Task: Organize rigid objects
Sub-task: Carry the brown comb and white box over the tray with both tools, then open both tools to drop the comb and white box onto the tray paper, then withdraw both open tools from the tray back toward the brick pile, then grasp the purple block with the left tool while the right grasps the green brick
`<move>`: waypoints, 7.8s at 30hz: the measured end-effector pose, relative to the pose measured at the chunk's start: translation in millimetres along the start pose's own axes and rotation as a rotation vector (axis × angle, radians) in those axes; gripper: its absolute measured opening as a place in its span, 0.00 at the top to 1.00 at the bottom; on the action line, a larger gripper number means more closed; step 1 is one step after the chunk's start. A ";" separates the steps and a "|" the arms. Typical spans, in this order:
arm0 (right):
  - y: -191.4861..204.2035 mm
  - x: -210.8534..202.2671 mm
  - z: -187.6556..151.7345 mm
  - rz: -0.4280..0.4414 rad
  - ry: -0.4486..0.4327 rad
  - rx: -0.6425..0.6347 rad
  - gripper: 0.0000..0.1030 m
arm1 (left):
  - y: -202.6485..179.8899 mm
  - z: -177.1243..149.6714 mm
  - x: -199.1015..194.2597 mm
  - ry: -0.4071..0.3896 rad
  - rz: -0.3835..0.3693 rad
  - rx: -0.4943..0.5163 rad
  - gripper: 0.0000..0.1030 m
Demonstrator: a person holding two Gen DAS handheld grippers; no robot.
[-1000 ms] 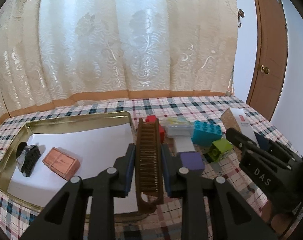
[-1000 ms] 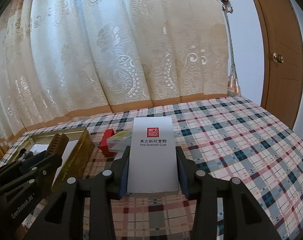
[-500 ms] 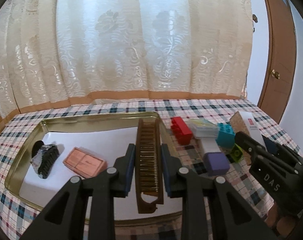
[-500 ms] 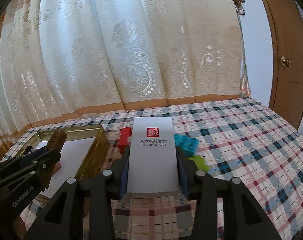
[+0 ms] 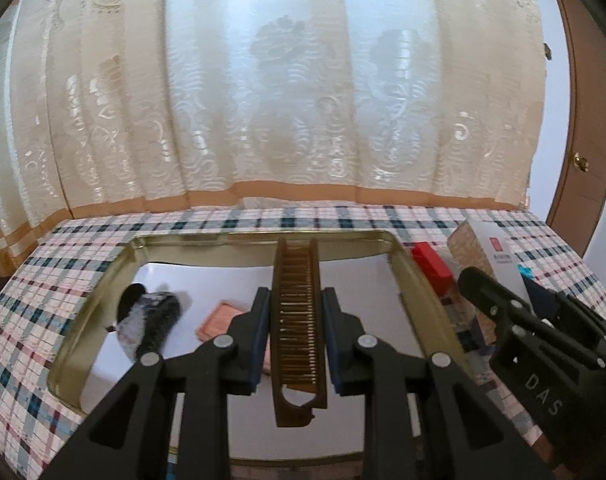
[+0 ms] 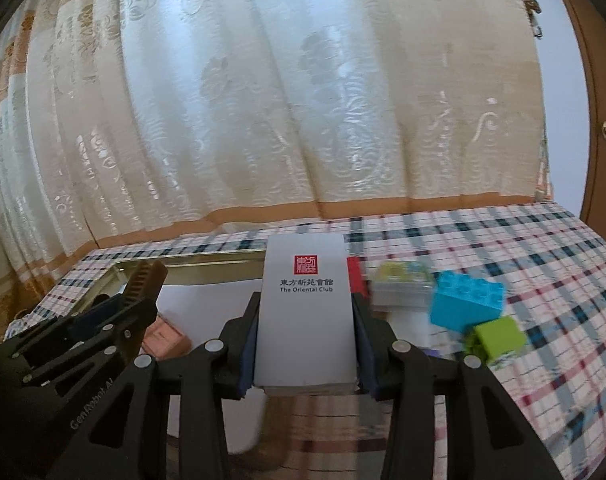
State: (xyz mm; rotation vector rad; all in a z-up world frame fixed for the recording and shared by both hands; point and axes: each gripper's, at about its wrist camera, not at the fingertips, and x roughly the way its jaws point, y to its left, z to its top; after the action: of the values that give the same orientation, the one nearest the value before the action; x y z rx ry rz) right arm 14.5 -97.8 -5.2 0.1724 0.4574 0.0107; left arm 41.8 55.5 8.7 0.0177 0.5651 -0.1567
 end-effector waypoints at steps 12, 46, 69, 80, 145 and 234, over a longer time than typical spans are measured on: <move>43.9 20.2 7.0 0.042 0.020 -0.019 0.57 | 52.0 8.9 11.9 0.016 0.059 -0.067 0.77; 95.4 86.1 30.6 0.018 0.188 0.004 0.57 | 80.1 26.4 70.0 0.214 0.225 -0.038 0.77; 83.4 110.7 26.0 0.090 0.330 0.080 0.45 | 81.8 24.8 78.3 0.240 0.235 -0.033 0.06; 73.9 85.8 28.0 0.172 0.165 0.138 0.29 | 79.8 30.6 52.7 0.102 0.258 -0.030 0.02; -54.8 -6.6 4.0 -0.080 -0.051 -0.027 0.29 | -22.1 -14.7 1.0 -0.033 0.072 0.003 0.09; -157.1 43.3 -10.7 0.028 0.393 -0.032 0.42 | -151.8 -6.0 3.0 0.056 -0.179 0.010 0.62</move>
State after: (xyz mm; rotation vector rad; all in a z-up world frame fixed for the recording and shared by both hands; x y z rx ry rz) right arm 44.2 -248.7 -60.0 0.1449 0.8466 0.0808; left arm 17.9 -94.5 6.1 -0.0186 0.6219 -0.3340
